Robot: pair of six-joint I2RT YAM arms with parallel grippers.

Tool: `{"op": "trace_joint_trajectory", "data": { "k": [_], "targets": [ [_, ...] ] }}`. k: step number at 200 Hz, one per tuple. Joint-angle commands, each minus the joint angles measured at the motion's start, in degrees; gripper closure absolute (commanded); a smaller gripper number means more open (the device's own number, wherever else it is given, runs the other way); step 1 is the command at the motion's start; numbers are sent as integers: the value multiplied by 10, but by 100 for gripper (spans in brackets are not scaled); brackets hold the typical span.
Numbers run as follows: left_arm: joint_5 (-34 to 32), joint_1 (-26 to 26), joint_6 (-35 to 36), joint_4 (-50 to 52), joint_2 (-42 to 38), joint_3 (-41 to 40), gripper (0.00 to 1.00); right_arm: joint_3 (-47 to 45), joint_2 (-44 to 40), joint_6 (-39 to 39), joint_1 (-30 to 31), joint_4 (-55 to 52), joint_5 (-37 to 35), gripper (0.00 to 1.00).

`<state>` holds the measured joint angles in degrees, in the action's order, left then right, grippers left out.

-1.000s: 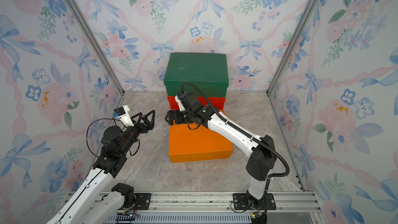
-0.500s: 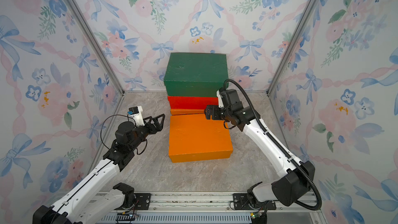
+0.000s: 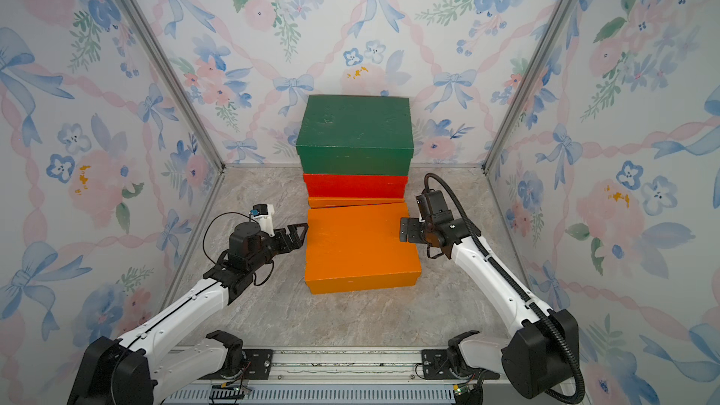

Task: Stack the shoeboxes
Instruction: Pick up the shoebox from the center of the board.

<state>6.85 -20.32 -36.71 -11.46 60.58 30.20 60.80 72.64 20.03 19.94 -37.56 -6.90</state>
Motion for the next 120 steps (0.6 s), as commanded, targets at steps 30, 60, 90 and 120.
{"op": "trace_joint_trajectory", "data": {
  "k": [30, 60, 90, 120],
  "targets": [
    [18, -13, -14, 1, 11, -18, 2, -9, 21, -7, -49, 23, 89, 3],
    [22, -23, -15, 0, 12, -26, 2, -16, 52, -13, -72, 33, 165, 3],
    [25, -30, -17, 1, 14, -36, 2, -32, 57, -18, -88, 52, 207, 3],
    [35, -36, -19, -2, 26, -40, 2, -41, 60, -21, -92, 61, 224, 2]
  ]
}}
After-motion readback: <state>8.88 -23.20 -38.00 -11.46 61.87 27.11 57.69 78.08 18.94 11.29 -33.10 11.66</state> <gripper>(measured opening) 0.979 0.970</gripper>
